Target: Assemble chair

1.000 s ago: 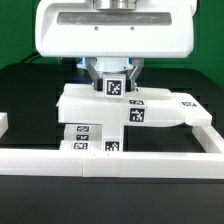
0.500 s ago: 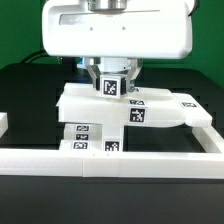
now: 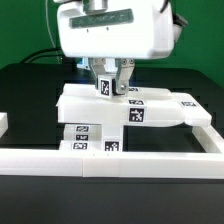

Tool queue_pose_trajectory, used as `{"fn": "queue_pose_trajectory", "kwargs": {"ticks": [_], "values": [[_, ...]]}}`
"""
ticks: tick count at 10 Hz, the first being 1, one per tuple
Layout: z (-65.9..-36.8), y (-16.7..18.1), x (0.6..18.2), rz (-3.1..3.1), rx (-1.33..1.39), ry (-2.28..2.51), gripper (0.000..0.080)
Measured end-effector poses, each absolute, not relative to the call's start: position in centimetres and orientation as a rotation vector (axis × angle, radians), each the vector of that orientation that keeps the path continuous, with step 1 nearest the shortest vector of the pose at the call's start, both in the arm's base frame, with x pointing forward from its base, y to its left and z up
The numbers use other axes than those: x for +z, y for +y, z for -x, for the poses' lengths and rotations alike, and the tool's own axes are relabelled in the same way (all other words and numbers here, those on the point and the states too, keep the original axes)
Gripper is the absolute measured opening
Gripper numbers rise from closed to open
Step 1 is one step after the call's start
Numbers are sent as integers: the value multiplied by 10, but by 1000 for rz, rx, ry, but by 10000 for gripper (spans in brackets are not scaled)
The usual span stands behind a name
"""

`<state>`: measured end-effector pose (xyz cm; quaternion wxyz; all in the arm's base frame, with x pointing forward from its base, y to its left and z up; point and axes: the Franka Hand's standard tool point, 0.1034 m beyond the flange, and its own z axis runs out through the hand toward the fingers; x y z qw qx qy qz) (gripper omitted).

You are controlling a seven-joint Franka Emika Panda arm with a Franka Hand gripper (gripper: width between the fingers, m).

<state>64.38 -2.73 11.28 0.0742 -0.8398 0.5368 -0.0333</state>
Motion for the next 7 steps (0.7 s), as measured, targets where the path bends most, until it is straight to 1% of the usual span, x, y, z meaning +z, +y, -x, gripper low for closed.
{"fn": "queue_pose_trajectory", "kwargs": {"ticks": [2, 3, 4, 5, 6, 7], "values": [[-644, -27, 113, 2428, -89, 1743, 268], [-644, -27, 113, 2437, -90, 1732, 325], [-644, -27, 113, 2475, -95, 1680, 459], [-644, -26, 113, 2520, -100, 1620, 459], [-645, -25, 114, 2598, -113, 1501, 604], [-646, -25, 115, 2676, -131, 1365, 635]]}}
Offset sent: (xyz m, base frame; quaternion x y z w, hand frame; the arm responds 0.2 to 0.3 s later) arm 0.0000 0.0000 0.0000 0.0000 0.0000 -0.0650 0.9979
